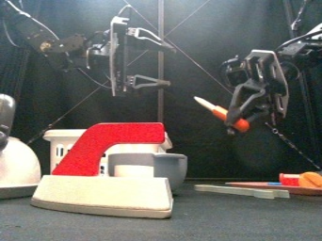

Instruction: Place screwdriver next to wrench

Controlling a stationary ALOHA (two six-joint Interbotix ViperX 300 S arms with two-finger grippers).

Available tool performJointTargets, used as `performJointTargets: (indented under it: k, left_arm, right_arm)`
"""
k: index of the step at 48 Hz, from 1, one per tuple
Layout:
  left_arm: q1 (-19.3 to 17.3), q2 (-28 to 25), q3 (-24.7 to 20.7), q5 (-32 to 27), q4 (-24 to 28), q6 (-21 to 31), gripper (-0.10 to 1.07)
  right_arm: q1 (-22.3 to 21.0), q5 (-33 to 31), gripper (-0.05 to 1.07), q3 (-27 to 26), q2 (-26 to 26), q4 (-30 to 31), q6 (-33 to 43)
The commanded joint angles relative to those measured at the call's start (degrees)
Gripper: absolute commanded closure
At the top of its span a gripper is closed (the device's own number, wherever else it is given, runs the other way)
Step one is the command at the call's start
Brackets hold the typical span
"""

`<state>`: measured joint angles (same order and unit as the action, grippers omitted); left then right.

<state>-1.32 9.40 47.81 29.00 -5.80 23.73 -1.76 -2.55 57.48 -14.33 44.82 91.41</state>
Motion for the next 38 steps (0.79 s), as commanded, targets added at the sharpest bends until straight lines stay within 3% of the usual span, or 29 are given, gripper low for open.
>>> performJointTargets:
  k: [1, 9, 16, 38]
  left_arm:
    - [-0.18, 3.08, -0.44, -8.35, 0.26, -0.09, -0.05]
    - [-0.18, 4.66, -0.26, -15.56, 0.97, -0.09, -0.05]
    - [0.09, 4.92, -0.18, -16.08, 1.49, -0.09, -0.05]
    - [0.00, 4.92, -0.09, -16.26, 1.49, -0.09, -0.05]
  right_arm:
    - [0.09, -0.53, 0.62, -1.49, 2.11, -0.79, -0.09]
    - [0.18, -1.32, 0.62, -2.81, 5.71, -1.93, -0.09]
    - [1.32, -2.46, 0.62, -3.25, 6.42, -3.96, -0.09]
    - [7.21, -16.52, 0.62, -5.19, 5.80, -13.27, -0.35]
